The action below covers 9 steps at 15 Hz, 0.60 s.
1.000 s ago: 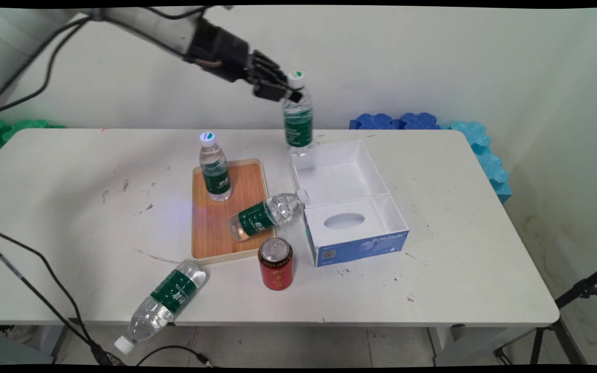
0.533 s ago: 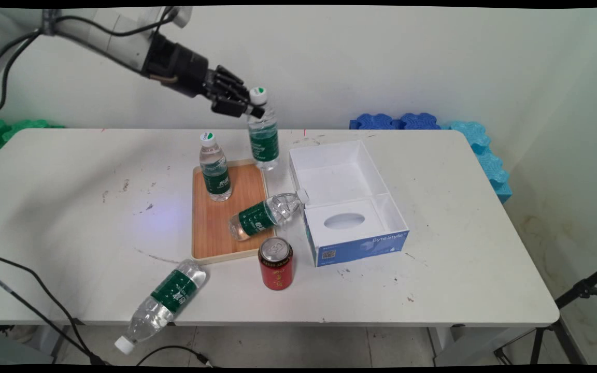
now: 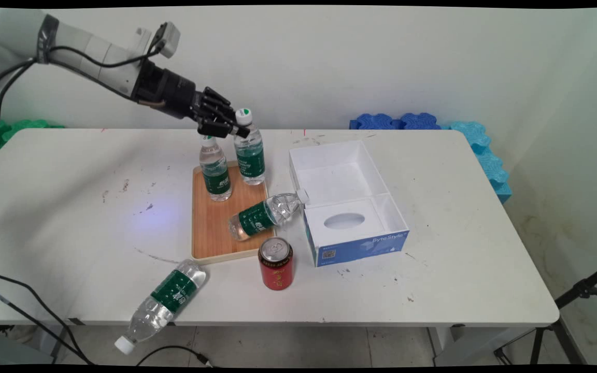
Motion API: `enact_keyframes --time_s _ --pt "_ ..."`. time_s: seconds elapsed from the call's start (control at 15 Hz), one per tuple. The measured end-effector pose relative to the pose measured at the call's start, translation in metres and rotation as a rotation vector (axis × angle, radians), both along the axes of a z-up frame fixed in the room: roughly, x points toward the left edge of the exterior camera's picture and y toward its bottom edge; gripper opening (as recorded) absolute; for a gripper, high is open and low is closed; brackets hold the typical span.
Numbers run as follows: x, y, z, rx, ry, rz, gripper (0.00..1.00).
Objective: Place the picked object on the tray
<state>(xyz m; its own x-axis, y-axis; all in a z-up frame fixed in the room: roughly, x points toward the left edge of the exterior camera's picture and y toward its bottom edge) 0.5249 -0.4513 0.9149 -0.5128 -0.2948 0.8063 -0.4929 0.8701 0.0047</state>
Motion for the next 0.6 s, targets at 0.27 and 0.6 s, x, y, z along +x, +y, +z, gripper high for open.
enact_keyframes --time_s 0.27,0.6 --pt "0.006 0.002 -0.019 0.001 -0.003 -0.001 0.0" --pt "0.01 0.002 -0.038 -0.004 0.004 0.0 0.0"
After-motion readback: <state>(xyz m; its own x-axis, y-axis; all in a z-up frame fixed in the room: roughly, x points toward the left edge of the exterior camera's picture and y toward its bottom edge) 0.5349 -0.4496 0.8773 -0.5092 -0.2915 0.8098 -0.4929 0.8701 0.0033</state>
